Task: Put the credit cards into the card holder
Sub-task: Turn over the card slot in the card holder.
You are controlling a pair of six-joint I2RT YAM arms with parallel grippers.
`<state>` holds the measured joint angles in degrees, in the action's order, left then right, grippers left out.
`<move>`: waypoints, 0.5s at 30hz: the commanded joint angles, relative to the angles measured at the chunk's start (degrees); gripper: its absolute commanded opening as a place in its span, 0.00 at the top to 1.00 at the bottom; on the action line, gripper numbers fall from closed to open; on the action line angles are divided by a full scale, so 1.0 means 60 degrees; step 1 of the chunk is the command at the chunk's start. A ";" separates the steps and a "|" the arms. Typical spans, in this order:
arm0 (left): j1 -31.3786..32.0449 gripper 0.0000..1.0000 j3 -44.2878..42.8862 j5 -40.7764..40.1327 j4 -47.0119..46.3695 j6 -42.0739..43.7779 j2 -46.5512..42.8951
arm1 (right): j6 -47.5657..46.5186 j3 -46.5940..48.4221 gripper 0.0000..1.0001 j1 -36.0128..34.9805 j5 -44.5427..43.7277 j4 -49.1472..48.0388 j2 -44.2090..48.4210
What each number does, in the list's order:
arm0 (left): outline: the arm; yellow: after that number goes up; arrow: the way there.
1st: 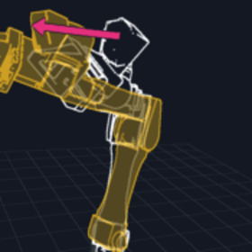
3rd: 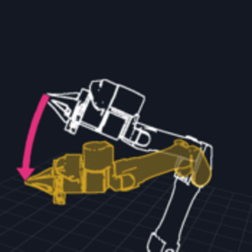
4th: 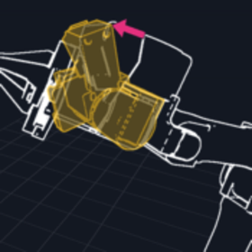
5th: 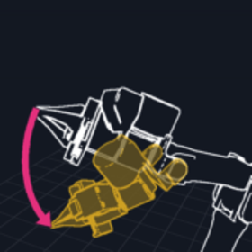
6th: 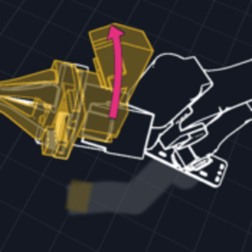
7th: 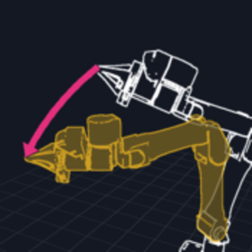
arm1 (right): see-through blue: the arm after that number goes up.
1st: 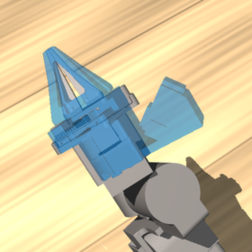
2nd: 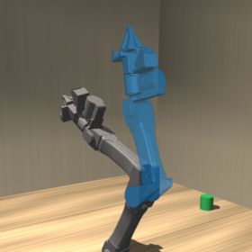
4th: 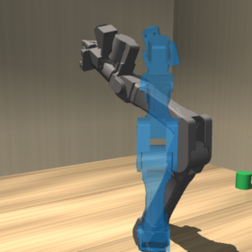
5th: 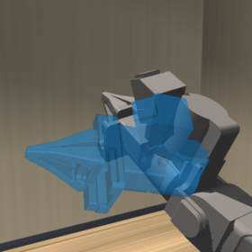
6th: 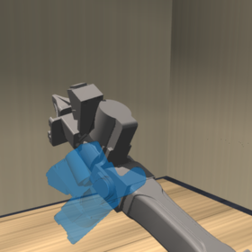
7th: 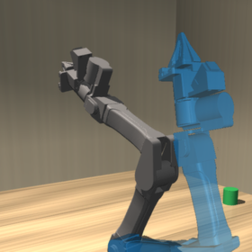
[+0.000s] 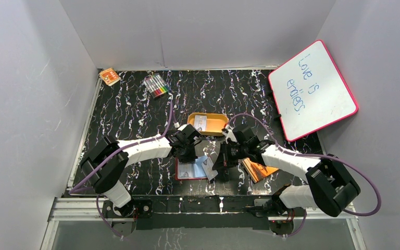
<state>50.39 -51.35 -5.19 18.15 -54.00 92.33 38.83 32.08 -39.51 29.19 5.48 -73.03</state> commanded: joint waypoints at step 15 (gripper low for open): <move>0.0054 1.00 0.0221 -0.0193 0.0600 0.0166 -0.0050 | -0.0200 0.0396 1.00 0.0130 -0.0853 0.0275 0.0702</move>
<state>50.39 -51.33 -5.19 18.15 -53.95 92.33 38.13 32.77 -38.96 23.29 7.86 -67.96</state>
